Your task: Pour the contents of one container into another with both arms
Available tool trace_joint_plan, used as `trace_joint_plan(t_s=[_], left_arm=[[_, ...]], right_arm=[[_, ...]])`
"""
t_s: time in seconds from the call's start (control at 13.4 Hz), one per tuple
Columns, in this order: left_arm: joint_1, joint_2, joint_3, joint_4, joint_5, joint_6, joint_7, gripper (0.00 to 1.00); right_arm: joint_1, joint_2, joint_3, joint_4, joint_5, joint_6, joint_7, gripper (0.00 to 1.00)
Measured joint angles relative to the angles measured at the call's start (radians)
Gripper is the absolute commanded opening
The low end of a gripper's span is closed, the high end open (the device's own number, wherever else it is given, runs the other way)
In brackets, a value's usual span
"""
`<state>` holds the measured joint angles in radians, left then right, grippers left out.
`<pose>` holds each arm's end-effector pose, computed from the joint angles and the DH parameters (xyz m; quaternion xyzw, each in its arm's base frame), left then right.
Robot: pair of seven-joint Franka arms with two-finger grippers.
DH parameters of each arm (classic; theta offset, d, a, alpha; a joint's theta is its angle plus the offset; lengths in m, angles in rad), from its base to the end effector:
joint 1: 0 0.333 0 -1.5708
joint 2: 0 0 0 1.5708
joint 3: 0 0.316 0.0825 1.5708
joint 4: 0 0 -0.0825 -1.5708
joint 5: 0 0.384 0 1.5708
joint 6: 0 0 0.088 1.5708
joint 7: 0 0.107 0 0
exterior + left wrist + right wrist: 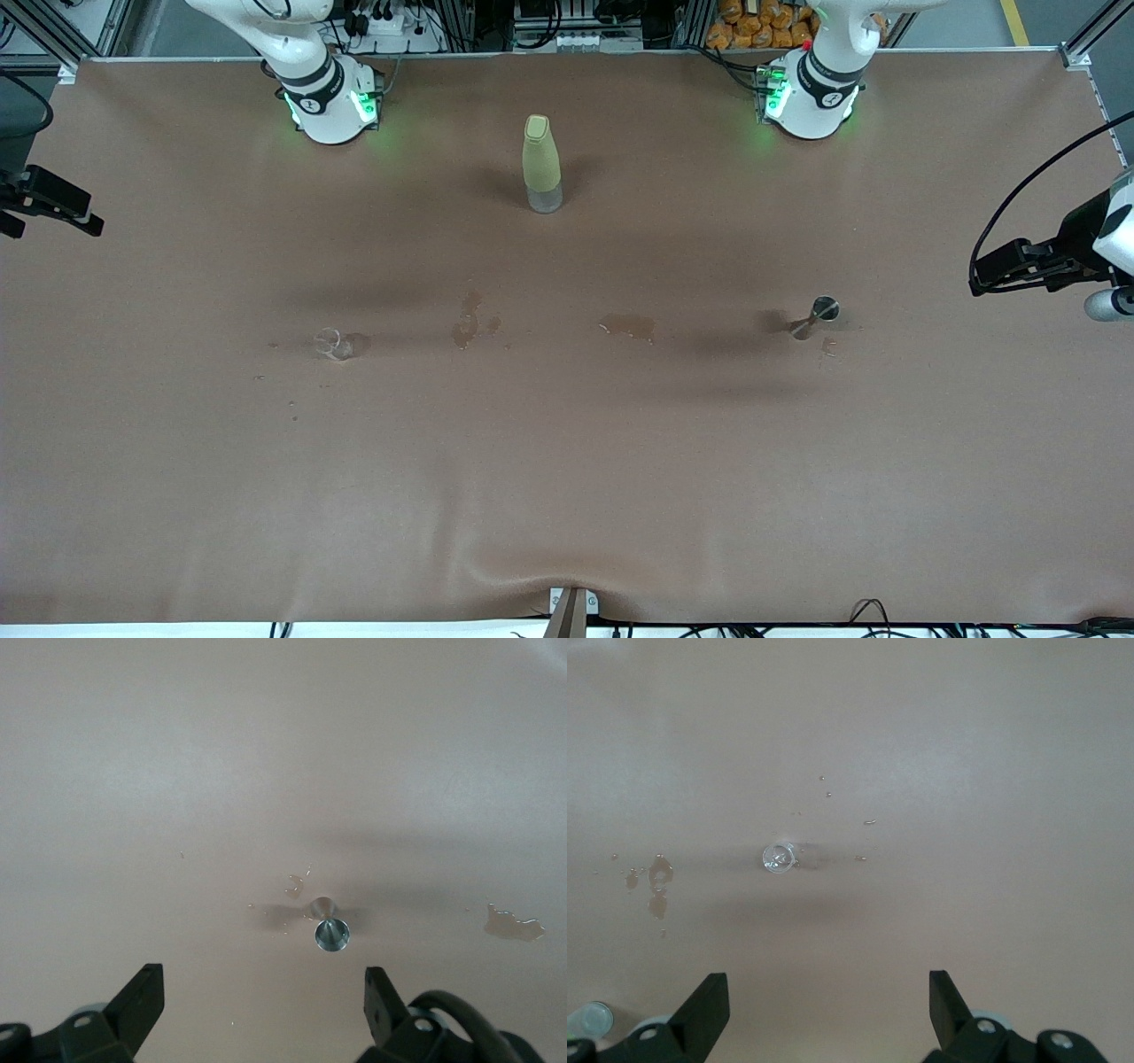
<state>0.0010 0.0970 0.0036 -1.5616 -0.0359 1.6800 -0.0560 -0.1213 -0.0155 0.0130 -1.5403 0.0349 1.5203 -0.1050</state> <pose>0.5928 -0.0008 0.5830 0.9993 0.0320 0.0102 0.0180 0.5421 -0.0550 0.6430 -0.9998 0.0008 0.0004 0.0175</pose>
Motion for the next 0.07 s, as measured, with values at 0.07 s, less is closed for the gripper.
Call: trace_joint_plan(t_s=[0.07], left_arm=[[0.000, 0.000, -0.001, 0.000, 0.000, 0.000, 0.000, 1.00]], right_arm=[[0.000, 0.000, 0.000, 0.000, 0.000, 0.000, 0.000, 1.00]])
